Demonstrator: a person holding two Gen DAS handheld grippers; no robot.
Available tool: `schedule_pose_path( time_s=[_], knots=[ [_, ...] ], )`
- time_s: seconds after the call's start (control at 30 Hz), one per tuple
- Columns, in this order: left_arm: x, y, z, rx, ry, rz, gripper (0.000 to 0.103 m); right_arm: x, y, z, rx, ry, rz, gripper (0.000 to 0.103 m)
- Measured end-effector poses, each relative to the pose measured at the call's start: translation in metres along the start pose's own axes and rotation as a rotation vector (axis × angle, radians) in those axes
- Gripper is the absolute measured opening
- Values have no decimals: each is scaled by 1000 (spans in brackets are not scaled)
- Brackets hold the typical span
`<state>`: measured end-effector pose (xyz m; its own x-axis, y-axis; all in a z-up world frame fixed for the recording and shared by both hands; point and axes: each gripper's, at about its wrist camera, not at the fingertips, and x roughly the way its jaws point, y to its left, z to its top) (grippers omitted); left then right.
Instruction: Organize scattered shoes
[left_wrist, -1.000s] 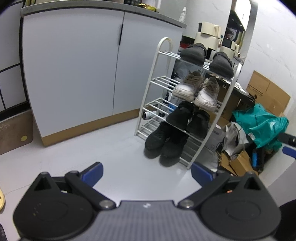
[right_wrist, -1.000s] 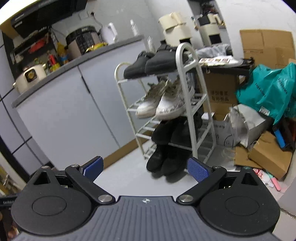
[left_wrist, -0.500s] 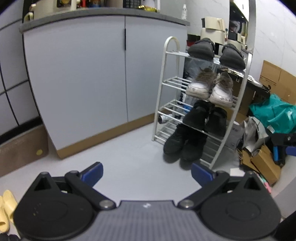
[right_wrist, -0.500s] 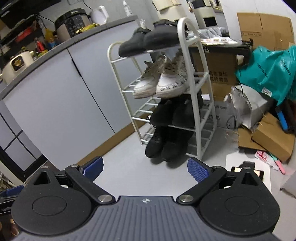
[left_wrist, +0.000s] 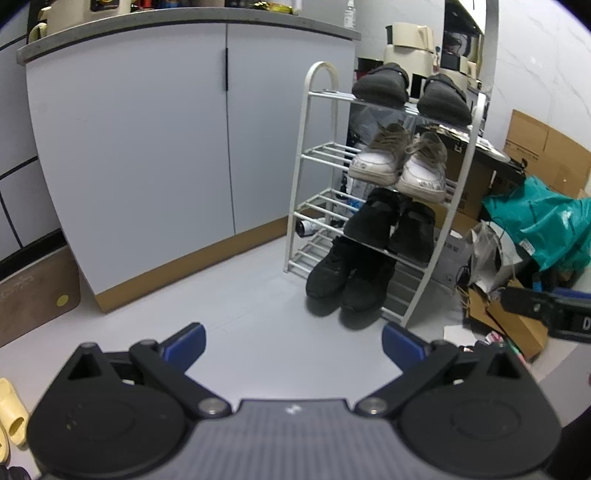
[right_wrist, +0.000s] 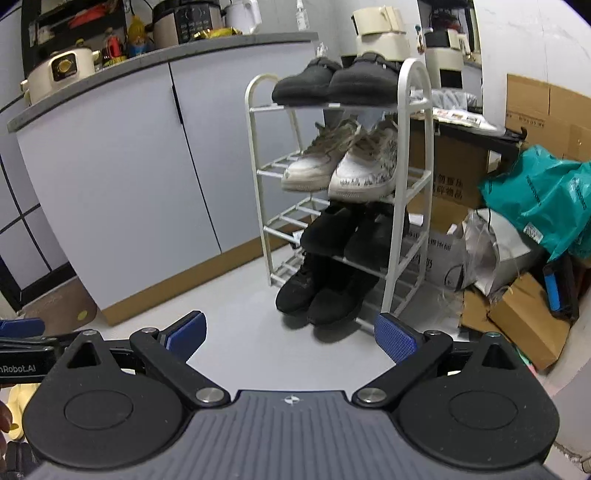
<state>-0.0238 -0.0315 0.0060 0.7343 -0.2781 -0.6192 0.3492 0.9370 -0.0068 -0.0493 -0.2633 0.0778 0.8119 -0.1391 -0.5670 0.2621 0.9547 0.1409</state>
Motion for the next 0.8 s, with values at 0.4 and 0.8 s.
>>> schedule_pose_path(
  time_s=[0.4, 0.8],
  knots=[
    [-2, -7, 2, 7, -6, -27, 103, -1, 2, -1, -56, -9, -11, 100],
    [0, -11, 3, 24, 0, -29, 103, -3, -3, -1, -56, -9, -9, 100]
  ],
)
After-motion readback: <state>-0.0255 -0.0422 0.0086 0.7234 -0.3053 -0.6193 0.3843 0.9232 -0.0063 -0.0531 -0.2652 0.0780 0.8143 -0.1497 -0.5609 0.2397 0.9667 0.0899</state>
